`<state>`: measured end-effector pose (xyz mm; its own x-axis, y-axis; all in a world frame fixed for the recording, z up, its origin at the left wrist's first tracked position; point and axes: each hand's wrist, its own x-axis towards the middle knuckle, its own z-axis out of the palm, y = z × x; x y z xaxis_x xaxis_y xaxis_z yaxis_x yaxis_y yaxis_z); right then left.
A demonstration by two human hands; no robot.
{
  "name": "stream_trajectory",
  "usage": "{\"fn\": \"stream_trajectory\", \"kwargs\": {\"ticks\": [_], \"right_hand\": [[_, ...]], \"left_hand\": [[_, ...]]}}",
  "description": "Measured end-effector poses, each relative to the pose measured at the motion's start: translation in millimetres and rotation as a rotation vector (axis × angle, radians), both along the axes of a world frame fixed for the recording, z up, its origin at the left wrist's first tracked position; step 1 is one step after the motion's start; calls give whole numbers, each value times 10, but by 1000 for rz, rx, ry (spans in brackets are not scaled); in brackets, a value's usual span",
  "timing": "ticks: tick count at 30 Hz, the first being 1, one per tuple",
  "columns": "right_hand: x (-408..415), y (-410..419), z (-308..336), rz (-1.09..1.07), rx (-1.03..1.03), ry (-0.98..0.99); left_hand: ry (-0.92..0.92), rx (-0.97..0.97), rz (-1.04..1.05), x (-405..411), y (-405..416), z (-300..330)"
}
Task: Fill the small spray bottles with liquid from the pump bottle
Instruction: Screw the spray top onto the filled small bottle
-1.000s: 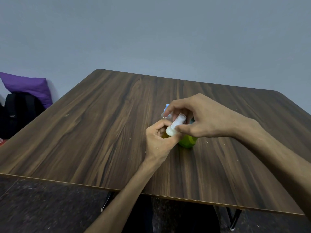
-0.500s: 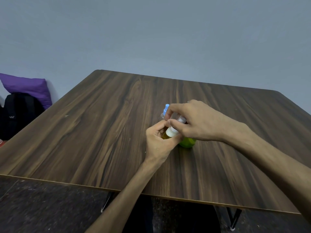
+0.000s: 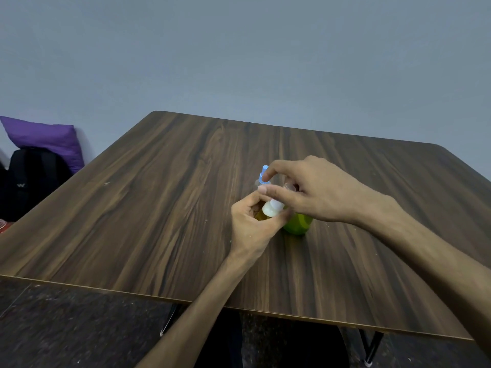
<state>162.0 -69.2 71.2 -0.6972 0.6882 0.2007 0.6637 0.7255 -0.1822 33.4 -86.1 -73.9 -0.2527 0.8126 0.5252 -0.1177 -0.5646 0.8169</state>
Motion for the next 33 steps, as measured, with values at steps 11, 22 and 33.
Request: {"fn": "stream_trajectory", "kwargs": {"ticks": [11, 22, 33], "right_hand": [[25, -6, 12, 26, -126, -2], [52, -24, -28, 36, 29, -115], [-102, -119, -159, -211, -57, 58]], "left_hand": [[-20, 4, -1, -17, 22, -24], [-11, -42, 11, 29, -48, 55], [64, -4, 95, -28, 7, -56]]}}
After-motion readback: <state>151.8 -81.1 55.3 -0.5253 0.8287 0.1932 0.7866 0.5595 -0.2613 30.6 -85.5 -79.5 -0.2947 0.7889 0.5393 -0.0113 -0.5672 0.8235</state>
